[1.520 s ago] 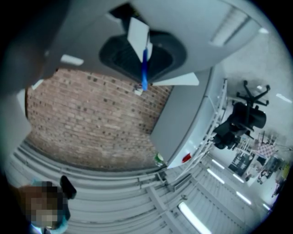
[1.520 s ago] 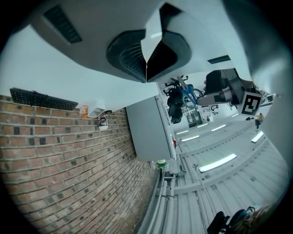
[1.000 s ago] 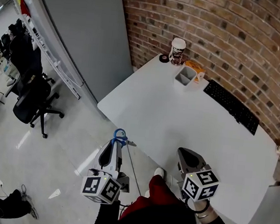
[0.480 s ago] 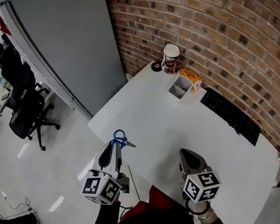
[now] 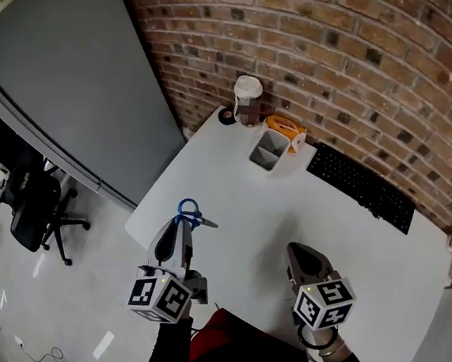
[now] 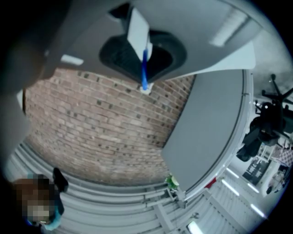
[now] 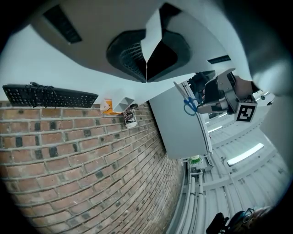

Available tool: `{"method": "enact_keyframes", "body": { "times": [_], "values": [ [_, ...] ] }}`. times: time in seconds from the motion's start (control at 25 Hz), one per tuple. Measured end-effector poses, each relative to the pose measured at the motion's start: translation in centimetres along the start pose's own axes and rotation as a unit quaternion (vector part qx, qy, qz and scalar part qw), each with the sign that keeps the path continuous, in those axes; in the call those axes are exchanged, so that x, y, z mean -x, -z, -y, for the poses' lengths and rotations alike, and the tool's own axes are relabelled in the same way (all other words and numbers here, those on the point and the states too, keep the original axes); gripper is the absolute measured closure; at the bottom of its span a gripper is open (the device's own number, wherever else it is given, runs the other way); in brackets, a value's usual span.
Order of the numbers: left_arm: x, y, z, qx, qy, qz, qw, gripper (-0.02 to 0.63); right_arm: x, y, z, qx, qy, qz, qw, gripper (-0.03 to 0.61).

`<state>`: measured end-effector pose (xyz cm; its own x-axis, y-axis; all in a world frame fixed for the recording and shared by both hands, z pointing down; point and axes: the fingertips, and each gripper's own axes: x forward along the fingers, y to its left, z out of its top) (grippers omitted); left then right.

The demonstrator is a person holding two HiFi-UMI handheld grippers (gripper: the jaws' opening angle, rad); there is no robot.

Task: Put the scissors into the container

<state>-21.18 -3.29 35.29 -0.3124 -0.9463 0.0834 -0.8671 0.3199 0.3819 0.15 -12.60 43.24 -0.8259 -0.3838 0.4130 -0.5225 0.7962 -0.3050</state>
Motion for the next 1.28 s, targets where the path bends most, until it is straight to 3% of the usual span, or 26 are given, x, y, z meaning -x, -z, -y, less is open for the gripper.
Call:
{"method": "enact_keyframes", "body": {
  "times": [0.32, 0.52, 0.96, 1.28],
  "values": [
    [-5.7, -1.2, -0.2, 0.019, 0.041, -0.003, 0.9990, 0.581, -1.7, -0.8, 1.5, -0.017, 0.033, 0.007, 0.999, 0.569],
    [-9.5, -1.3, -0.4, 0.019, 0.088, -0.024, 0.9956, 0.581, -3.5, -1.6, 1.6, -0.028, 0.072, 0.016, 0.997, 0.569],
    [-17.4, -0.5, 0.9, 0.025, 0.197, -0.068, 0.9777, 0.581, -8.1, -3.2, 1.2, -0.053, 0.149, 0.024, 0.987, 0.569],
    [-22.5, -0.2, 2.6, 0.038, 0.241, -0.071, 0.9670, 0.581, -11.2, -3.9, 2.7, -0.068, 0.181, 0.024, 0.981, 0.569]
  ]
}}
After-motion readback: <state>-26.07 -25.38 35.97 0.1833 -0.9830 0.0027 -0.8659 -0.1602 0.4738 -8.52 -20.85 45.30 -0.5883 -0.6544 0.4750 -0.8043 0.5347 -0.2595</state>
